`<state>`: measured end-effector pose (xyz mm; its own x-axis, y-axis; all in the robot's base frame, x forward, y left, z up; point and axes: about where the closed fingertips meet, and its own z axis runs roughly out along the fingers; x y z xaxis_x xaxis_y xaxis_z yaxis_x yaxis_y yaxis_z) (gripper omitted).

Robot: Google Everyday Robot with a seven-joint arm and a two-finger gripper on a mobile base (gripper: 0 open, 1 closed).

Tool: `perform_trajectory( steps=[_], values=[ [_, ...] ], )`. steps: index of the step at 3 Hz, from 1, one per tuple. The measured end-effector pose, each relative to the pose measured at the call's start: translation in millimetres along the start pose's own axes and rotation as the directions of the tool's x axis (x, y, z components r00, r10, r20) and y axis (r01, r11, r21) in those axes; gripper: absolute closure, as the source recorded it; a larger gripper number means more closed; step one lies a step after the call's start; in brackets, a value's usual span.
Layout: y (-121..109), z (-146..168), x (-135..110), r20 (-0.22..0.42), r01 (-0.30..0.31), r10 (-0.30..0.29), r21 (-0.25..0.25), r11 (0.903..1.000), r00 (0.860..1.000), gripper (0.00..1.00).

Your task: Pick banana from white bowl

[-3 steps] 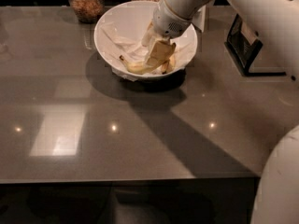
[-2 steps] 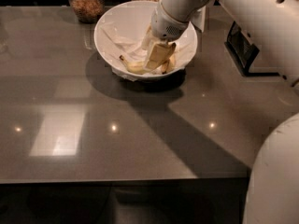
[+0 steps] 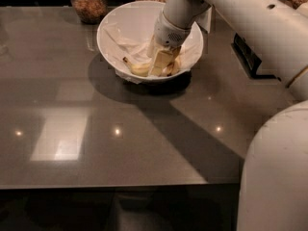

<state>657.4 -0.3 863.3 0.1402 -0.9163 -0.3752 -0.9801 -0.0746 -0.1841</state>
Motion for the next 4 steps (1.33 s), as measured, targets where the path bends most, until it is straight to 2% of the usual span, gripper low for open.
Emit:
perform_trajectory(
  steps=[1, 3, 4],
  values=[
    [-3, 7, 8, -0.024, -0.010, 0.010, -0.006, 0.9999, 1.000, 0.46],
    [1, 6, 13, -0.042, -0.009, 0.009, -0.006, 0.9999, 0.999, 0.88],
    [5, -11, 13, -0.040, -0.008, 0.008, 0.011, 0.9999, 0.999, 1.00]
  ],
)
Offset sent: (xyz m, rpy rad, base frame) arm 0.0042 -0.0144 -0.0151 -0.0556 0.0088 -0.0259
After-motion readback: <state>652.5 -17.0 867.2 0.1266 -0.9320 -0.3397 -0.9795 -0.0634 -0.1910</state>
